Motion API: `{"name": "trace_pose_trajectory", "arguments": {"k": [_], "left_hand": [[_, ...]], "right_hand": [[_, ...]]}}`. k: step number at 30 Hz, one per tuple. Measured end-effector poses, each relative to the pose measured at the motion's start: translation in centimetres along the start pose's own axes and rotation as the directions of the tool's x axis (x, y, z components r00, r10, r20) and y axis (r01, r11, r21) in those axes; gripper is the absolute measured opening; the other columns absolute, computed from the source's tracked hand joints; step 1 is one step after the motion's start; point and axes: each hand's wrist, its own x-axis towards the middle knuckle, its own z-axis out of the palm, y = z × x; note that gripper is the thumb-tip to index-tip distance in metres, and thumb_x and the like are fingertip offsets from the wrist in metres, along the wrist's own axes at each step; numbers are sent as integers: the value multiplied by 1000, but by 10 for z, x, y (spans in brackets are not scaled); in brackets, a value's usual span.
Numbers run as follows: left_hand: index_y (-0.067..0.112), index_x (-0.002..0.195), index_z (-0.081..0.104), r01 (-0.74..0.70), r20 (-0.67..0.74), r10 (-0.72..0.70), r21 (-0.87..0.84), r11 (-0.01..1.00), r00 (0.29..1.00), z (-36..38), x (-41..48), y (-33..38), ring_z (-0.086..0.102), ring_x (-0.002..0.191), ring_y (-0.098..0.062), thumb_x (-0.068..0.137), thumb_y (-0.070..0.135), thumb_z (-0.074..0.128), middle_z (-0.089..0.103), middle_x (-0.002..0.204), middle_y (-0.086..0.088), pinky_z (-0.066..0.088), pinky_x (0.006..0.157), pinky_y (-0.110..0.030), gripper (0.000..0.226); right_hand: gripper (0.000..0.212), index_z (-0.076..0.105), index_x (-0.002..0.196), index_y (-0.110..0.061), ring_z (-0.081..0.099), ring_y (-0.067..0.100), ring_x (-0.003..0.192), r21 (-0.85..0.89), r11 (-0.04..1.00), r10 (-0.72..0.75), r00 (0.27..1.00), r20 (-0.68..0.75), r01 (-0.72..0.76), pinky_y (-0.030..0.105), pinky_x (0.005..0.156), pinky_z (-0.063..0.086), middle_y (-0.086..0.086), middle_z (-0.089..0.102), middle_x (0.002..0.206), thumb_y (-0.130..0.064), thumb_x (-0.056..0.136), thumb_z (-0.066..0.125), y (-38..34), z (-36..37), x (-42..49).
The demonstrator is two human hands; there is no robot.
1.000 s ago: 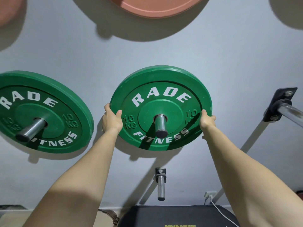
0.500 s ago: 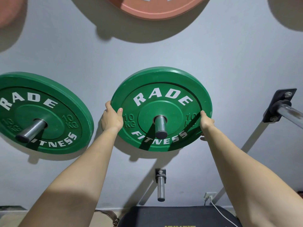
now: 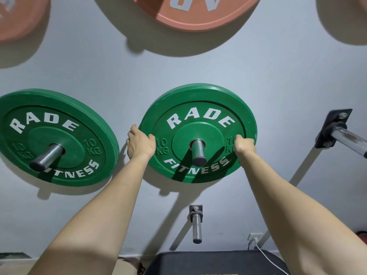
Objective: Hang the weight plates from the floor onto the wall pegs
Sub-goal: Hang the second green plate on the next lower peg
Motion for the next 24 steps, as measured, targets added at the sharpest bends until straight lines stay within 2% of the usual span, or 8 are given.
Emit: {"name": "trace_pose_trajectory", "arguments": {"k": [5, 7, 9, 13, 15, 17, 19, 24], "left_hand": [[9, 154, 23, -62, 70, 59, 43, 997, 996, -23, -7, -5, 44, 133, -37, 97, 29, 54, 38, 152, -17, 42, 101, -49, 68], [9, 153, 26, -88, 101, 83, 54, 995, 991, -38, -10, -12, 44, 132, -36, 96, 29, 54, 39, 151, -16, 43, 100, -48, 66], [9, 152, 28, -114, 142, 104, 67, 991, 984, -50, -13, -17, 45, 132, -36, 96, 29, 54, 41, 150, -15, 43, 99, -48, 65], [8, 150, 32, -165, 209, 145, 82, 983, 967, -70, -17, -23, 47, 129, -36, 96, 29, 53, 44, 147, -15, 45, 98, -47, 61], [8, 150, 32, -200, 232, 174, 96, 975, 957, -78, -21, -23, 48, 129, -36, 96, 31, 53, 45, 146, -15, 45, 98, -47, 62], [9, 149, 33, -257, 268, 220, 114, 960, 938, -88, -28, -21, 49, 127, -36, 95, 34, 54, 46, 145, -15, 46, 97, -47, 63], [11, 151, 32, -310, 296, 264, 121, 943, 918, -97, -35, -16, 48, 129, -35, 95, 36, 53, 45, 147, -13, 47, 98, -47, 65], [13, 152, 33, -391, 344, 330, 126, 911, 879, -118, -55, -5, 48, 130, -33, 96, 38, 52, 43, 149, -11, 47, 99, -47, 64]], "right_hand": [[62, 41, 141, 1, 60, 38, 107, -118, 981, -153, 988, 16, 154, 42, 88, 47, 23, 50, 138, -38, 92, 37, -12, 0, -35], [59, 47, 132, 0, 58, 34, 96, -169, 964, -203, 979, 24, 204, 38, 80, 44, 23, 51, 136, -40, 90, 38, -15, 2, -54], [48, 51, 118, -8, 53, 31, 88, -219, 946, -237, 971, 40, 240, 36, 77, 42, 23, 51, 135, -41, 87, 38, -17, 4, -71], [49, 53, 118, -6, 52, 31, 86, -310, 901, -302, 952, 56, 304, 35, 72, 43, 22, 49, 137, -40, 87, 40, -18, 4, -104], [42, 49, 116, -8, 56, 35, 93, -380, 866, -329, 943, 54, 324, 39, 77, 47, 22, 45, 139, -39, 89, 41, -20, 0, -122], [52, 44, 132, -4, 55, 40, 110, -448, 834, -338, 940, 50, 324, 45, 90, 49, 21, 39, 144, -38, 93, 42, -21, -4, -140], [57, 38, 140, -3, 51, 42, 119, -512, 790, -369, 929, 41, 337, 48, 96, 47, 22, 36, 146, -38, 95, 43, -24, -10, -154], [58, 38, 142, -5, 49, 40, 122, -615, 687, -440, 895, 69, 386, 48, 95, 47, 20, 38, 145, -40, 96, 44, -34, -25, -185]]}}
